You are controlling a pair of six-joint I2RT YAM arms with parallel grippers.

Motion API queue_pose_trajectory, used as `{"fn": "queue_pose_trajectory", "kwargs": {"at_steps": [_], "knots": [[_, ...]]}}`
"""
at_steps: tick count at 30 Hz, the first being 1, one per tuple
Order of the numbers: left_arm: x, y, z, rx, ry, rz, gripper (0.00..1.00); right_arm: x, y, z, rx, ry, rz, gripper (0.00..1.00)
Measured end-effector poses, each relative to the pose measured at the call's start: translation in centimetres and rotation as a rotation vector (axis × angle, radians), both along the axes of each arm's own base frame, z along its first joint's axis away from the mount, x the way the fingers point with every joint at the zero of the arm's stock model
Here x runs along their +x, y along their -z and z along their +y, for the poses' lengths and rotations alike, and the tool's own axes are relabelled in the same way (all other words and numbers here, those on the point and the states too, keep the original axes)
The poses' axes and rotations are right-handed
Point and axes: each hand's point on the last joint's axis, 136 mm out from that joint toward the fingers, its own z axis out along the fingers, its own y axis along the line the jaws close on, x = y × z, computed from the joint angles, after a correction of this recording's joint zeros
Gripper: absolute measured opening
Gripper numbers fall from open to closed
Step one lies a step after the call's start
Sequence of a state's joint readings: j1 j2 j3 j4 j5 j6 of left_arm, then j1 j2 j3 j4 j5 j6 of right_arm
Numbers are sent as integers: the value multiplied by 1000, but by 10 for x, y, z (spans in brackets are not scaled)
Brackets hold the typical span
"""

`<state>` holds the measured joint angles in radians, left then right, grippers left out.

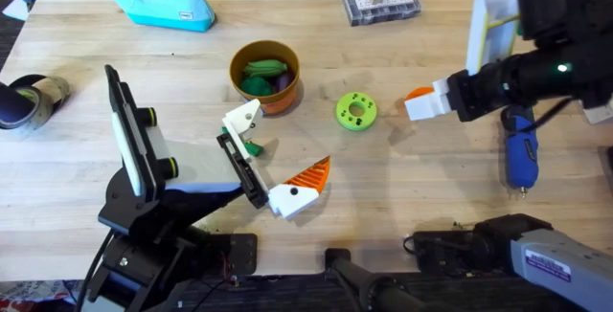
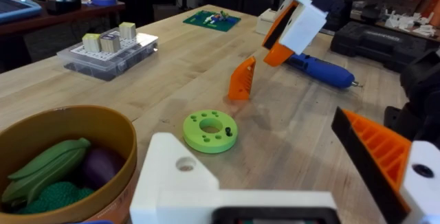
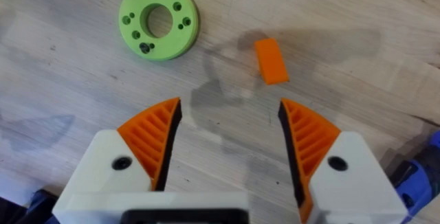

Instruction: Pick up the gripper from the table and insert it into the empty holder that is missing its gripper. Then pick up a screw, insert it into the mounting hole, and use the screwdriver to tighten it. Finally, clean up the table by picking up the vegetable and placing it into the bucket.

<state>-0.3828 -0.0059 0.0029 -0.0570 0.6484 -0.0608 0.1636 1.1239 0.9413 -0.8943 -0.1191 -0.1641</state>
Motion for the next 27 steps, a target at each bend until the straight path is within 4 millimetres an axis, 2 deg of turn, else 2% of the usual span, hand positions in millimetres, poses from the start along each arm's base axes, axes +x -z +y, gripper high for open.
{"fn": "queue_pose_trajectory", "kwargs": {"at_steps": [4, 11, 14, 18, 27], "knots": [[0, -1, 0, 1, 2, 1, 993, 0, 12, 1, -10, -4, 50, 860], [0, 0, 0, 1, -1, 1, 993, 13, -7, 3, -4, -13, -17, 860], [0, 0, 0, 1, -1, 1, 993, 17, -10, -7, -67, -12, -49, 860], [0, 0, 0, 1, -1, 1, 993, 22, 3, -15, -147, -58, -21, 860], [0, 0, 0, 1, -1, 1, 993, 27, 52, -16, -218, -203, 134, 860]]}}
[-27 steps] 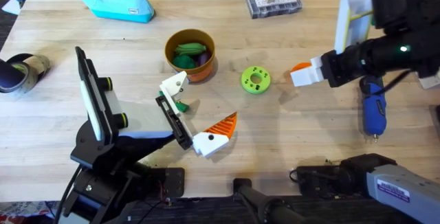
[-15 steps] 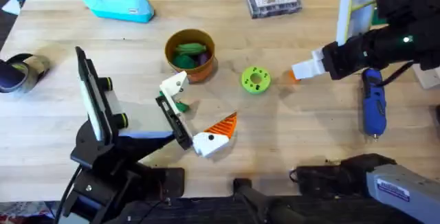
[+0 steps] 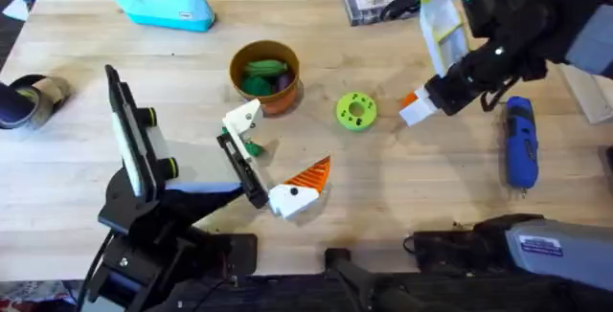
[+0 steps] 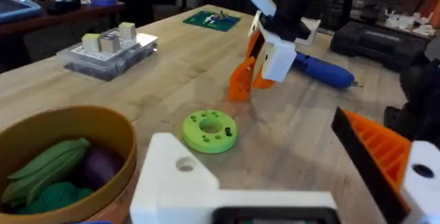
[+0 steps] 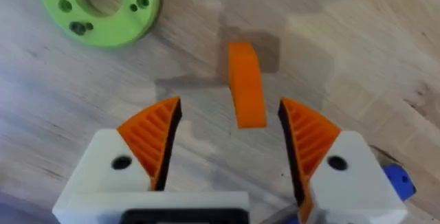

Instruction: Pick up the gripper from the table and insert it into the empty holder that is missing its gripper. Then pick up a screw, insert it into the mounting hole, and use the screwdriver to tighten it. Finally, clean up the table by picking up the vegetable and placing it into the bucket.

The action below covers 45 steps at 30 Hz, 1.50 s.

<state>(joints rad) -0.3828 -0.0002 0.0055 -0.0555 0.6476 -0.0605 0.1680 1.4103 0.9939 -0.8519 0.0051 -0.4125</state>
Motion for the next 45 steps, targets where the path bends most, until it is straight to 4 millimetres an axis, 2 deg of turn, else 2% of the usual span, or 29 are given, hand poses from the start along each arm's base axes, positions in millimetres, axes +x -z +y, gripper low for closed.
{"fn": "queue_pose_trajectory", "kwargs": {"at_steps": [4, 8, 9, 10, 14, 17, 19, 20, 28, 29, 34, 36, 40, 45], "knots": [[0, 0, 0, 0, 0, 0, 993, 6, 9, 1, -3, -18, 7, 860], [0, 0, 0, 0, 0, 0, 993, 15, 8, -5, 3, -2, -21, 860], [0, 0, 0, 0, 0, 0, 993, 15, 8, -7, 5, 4, -22, 833], [0, 0, 0, 0, 0, 0, 993, 15, 8, -8, 7, 6, -20, 787], [0, 0, 0, 0, 0, 0, 993, 15, 7, -11, 42, 26, -15, 446], [0, 0, 0, 0, 0, 0, 993, 17, 7, -10, 55, 29, -19, 259], [0, 0, 0, 0, 0, 0, 993, 18, 6, -9, 60, 27, -24, 83], [0, 0, 0, 0, 0, 0, 993, 18, 6, -9, 63, 28, -25, 27], [0, 0, 0, 0, 0, 0, 993, 14, 0, -8, 72, 28, -26, 14], [0, 0, 0, 0, 0, 0, 993, 11, -22, -2, 115, 25, -73, 13], [0, 0, 0, 0, 0, 0, 993, 8, -85, 27, 310, -14, -244, 11], [0, 0, 0, 0, 0, 0, 993, 4, -104, 38, 385, -30, -282, 10], [0, 0, 0, 0, 0, 0, 993, -10, -124, 67, 582, -63, -258, 10], [0, 0, 0, 0, 0, 0, 993, -22, -132, 98, 838, -32, -92, 10]]}}
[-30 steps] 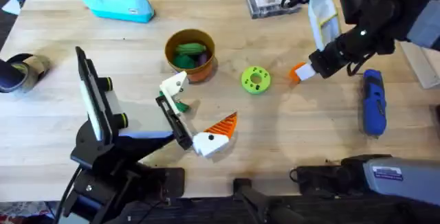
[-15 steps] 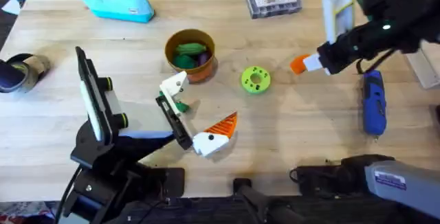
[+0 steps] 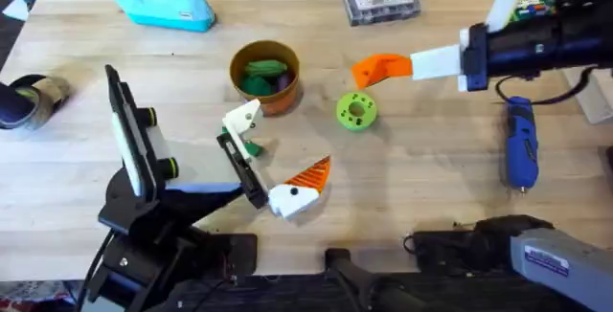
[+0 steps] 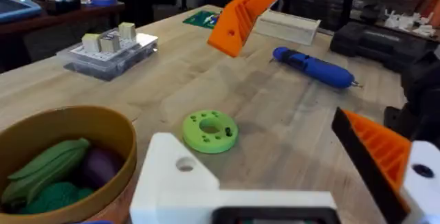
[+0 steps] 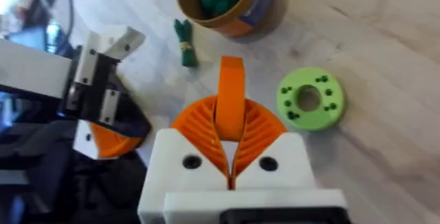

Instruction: Pick up the gripper from the table and insert it into the empty holder that is missing its gripper. Then pick up a screw, insert it into the mounting hole, and use the screwdriver to tighten it. Finally, clean up the table by picking up the vegetable and placing it into the bucket.

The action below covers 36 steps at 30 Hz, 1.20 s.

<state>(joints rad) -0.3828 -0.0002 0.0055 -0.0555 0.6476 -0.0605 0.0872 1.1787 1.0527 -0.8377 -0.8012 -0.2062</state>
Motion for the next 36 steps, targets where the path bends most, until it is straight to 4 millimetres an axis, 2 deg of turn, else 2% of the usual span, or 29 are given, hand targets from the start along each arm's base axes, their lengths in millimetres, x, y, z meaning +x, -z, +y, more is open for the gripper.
{"fn": "queue_pose_trajectory", "kwargs": {"at_steps": [8, 15, 21, 28, 36], "knots": [[0, 0, 0, 0, 0, 0, 993, -27, 29, 14, 163, 45, 299, 10], [0, 0, 0, 0, 0, 0, 993, -25, 33, 23, 290, 67, 266, 10], [0, 0, 0, 0, 0, 0, 993, -38, 54, 53, 386, 11, 358, 10], [0, 0, 0, 0, 0, 0, 993, -45, 49, 96, 450, -94, 432, 10], [0, 0, 0, 0, 0, 0, 993, -42, 64, 119, 473, -86, 592, 10]]}}
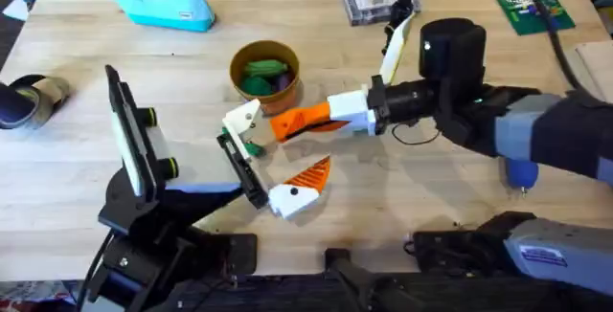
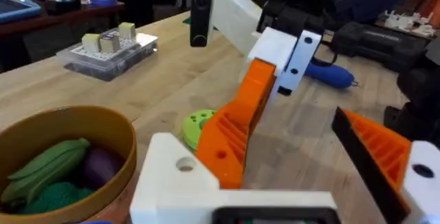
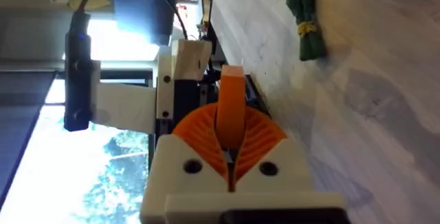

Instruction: Pick up the gripper from the table and insert it into the empty holder that is missing its gripper. Then pick up a screw, insert it into the mounting hole, and use the screwdriver to tighten it. Finally, clean up the table by picking up the vegetable and placing it into the bucket.

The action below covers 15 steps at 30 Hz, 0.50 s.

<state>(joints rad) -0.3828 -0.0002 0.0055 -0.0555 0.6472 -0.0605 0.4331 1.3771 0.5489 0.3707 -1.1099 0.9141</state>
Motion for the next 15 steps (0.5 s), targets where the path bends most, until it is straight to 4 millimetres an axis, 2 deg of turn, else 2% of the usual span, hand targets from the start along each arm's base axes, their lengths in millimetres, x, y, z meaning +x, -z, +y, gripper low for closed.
{"fn": "queue_pose_trajectory", "kwargs": {"at_steps": [6, 9, 15], "knots": [[1, 0, 1, 1, -7, -5, 993, 10, -11, 11, 66, 9, 23, 10], [3, 0, 2, 4, -19, -10, 993, 13, -11, 14, 75, 19, 70, 9], [3, -1, 2, 5, -21, -12, 993, 12, -13, 18, 84, 18, 125, 9]]}}
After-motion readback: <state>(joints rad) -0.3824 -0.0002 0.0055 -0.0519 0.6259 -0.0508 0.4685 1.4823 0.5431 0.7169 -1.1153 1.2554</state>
